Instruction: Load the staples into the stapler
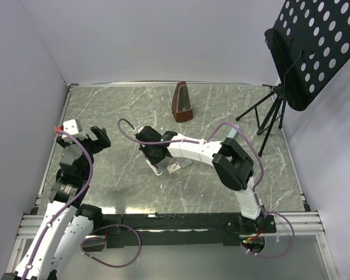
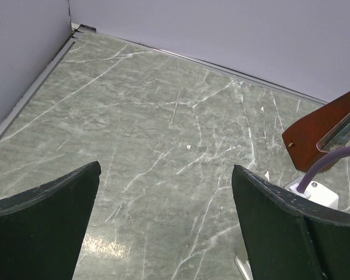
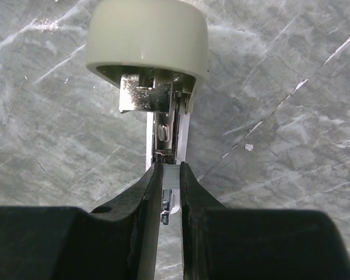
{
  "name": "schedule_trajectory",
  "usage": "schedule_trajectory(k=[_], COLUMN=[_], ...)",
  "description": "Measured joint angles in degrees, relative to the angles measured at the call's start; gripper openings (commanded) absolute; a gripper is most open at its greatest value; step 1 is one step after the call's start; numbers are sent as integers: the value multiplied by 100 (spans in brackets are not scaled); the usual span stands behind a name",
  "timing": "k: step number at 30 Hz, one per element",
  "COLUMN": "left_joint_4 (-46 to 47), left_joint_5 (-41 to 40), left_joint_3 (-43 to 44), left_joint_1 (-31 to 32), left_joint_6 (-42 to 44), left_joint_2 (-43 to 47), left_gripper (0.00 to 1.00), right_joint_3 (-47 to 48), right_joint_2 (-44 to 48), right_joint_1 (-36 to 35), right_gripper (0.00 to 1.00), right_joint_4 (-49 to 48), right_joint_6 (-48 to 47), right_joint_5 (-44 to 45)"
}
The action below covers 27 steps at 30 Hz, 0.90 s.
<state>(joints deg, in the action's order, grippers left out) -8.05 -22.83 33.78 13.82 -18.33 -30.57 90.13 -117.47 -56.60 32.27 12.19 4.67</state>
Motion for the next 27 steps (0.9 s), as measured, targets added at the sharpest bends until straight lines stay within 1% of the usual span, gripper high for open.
schedule_trajectory(k=[14, 27], left_joint_4=[0, 2], left_joint_5=[4, 46], left_joint_3=[0, 0], left_joint_1=[0, 0], left_joint_6=[0, 0], left_joint_2=[0, -2], left_gripper=[99, 99], right_joint_3=[0, 74], right_joint_2=[116, 129], right_joint_1=[-4, -9], right_gripper=[16, 16], right_joint_4=[-13, -4], right_joint_6=[17, 15], right_joint_5=[20, -173])
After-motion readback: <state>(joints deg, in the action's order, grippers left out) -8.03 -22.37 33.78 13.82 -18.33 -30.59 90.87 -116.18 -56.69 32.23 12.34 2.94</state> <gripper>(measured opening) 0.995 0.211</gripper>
